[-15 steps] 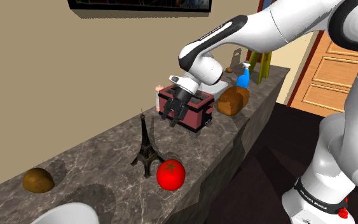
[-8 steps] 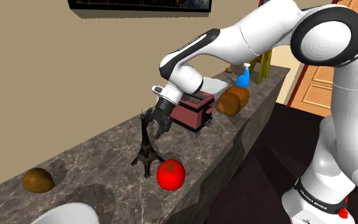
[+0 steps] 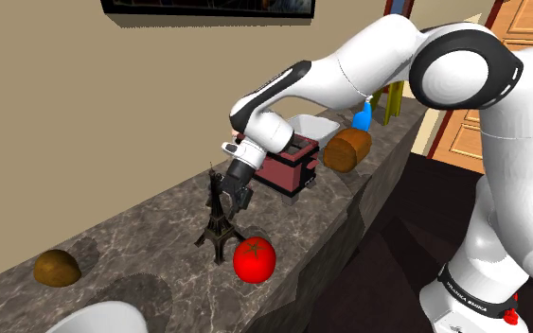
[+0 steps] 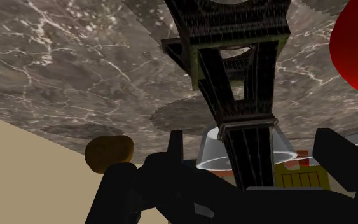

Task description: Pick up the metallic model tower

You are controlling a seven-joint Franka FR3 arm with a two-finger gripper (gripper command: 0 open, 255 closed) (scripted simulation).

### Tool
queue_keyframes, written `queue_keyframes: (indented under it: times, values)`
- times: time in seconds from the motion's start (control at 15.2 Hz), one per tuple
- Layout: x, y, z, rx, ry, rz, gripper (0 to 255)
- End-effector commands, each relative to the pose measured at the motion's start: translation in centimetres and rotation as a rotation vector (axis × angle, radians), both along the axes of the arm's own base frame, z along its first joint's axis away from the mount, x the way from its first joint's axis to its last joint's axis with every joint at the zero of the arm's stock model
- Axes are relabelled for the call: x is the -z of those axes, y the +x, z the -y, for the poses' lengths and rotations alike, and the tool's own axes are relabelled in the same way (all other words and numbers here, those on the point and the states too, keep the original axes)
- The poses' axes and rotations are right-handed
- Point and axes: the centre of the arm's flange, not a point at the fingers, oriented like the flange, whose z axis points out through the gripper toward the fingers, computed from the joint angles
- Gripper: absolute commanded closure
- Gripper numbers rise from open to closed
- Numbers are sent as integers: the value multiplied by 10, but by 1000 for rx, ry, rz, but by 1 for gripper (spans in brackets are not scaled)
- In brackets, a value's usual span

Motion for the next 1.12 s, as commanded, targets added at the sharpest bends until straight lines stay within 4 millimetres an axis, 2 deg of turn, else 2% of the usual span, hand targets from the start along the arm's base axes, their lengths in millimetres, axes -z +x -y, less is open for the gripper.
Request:
queue_keyframes:
  times: [0.0, 0.07, 0.13, 0.73, 1.06]
  values:
    - [6, 0, 1, 0, 0, 0, 0]
    - [6, 0, 0, 0, 0, 0, 0]
    - [5, 1, 1, 0, 0, 0, 255]
    - [6, 0, 0, 0, 0, 0, 255]
    - [-21, 0, 0, 0, 0, 0, 255]
